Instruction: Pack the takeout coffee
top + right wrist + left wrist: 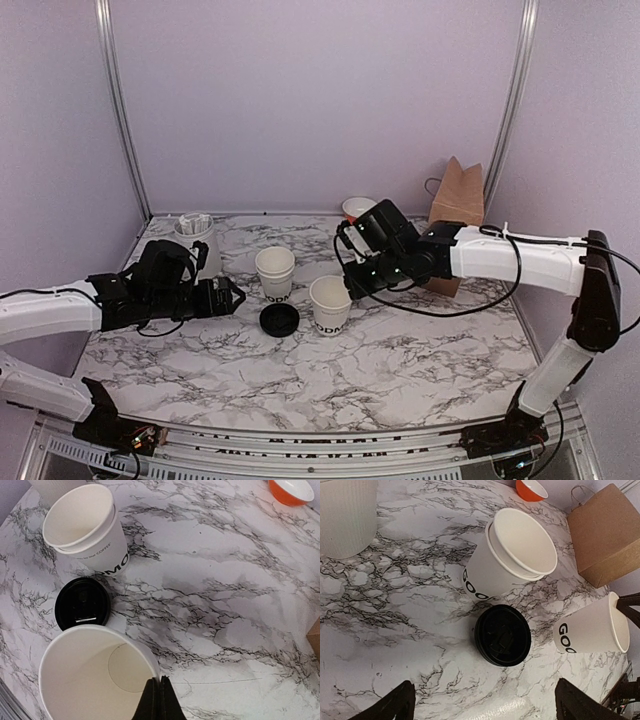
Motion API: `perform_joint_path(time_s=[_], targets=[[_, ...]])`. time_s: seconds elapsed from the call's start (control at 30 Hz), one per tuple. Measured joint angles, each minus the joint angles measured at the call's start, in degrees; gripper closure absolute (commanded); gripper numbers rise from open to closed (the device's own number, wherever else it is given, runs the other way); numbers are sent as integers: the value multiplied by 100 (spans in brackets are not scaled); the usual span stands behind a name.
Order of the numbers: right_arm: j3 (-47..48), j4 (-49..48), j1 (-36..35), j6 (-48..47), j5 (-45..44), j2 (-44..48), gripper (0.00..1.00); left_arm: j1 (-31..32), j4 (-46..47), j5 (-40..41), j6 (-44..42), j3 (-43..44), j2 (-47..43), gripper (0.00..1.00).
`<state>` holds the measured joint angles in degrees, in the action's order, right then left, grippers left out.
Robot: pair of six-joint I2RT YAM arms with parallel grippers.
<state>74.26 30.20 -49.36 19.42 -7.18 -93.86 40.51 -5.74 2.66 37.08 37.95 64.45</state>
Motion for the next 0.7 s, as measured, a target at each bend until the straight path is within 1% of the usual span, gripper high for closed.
perform_joint_path(time_s=[0.1,0.27,0.4,0.6,0.7], targets=[[-52,-76,-142,7,26,-63,98,260,9,98,46,160,433,8],[-291,-129,-227,55,57,-107,97,603,-37,297,105,671,1268,18],[-474,-140,-227,144,52,-105,89,802,-87,455,140,1027,1725,26],[-704,-144,-229,254,39,-9,71,911,-334,782,127,1438,2216,49],[-737,-136,-254,308,4,103,67,911,-527,953,107,1602,2426,60]])
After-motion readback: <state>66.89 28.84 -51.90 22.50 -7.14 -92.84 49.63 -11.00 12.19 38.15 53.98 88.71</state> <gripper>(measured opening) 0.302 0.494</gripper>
